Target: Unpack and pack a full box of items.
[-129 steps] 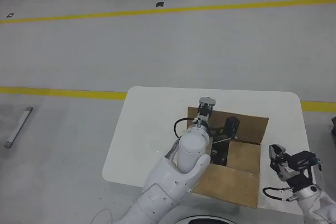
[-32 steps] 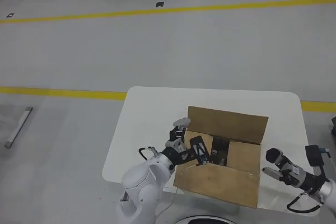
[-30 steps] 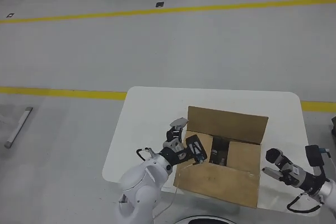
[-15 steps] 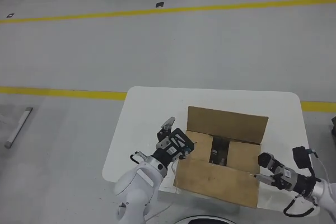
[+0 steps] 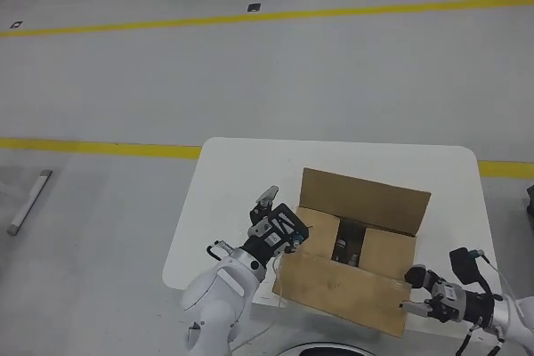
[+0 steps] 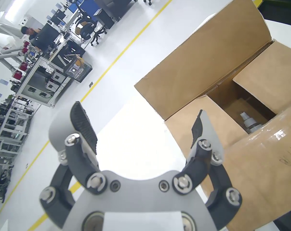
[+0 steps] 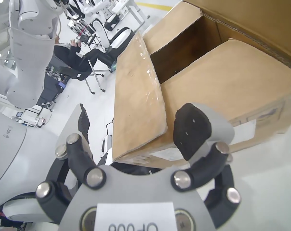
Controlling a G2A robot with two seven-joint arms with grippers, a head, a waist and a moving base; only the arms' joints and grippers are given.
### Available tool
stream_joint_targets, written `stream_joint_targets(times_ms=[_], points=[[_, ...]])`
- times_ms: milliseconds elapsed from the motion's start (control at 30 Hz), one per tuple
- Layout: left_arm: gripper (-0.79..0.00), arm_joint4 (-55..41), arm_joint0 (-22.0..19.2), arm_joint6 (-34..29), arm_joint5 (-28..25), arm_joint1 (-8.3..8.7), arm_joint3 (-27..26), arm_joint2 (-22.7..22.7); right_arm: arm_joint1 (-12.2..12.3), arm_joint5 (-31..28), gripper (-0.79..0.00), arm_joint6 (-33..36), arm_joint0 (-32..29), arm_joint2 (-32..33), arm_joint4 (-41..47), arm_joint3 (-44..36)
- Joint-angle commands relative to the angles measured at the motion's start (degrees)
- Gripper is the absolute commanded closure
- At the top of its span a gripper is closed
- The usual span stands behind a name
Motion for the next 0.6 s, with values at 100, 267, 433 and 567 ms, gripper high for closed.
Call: stream_joint_targets(times_ms=[100,267,433,567], points=[[-0.785,0.0,0.0,0.0,0.0,0.0,0.0,0.0,0.7,0.1,-0.785,1.3,-0.5,-0.1,1.3,-0.8],[-0.785,0.0,0.0,0.0,0.0,0.0,0.0,0.0,1.2,0.7,-0.785,2.1,-1.6,-0.3,1.3,-2.9],[-0.785,0.0,0.0,0.0,0.0,0.0,0.0,0.0,1.6,0.9,-0.785,2.1,-2.4,-1.2,1.3,-4.5],[-0.785,0.0,0.0,0.0,0.0,0.0,0.0,0.0,2.0,0.4,-0.785,2.3,-2.5,-2.2,3.1,-4.6]])
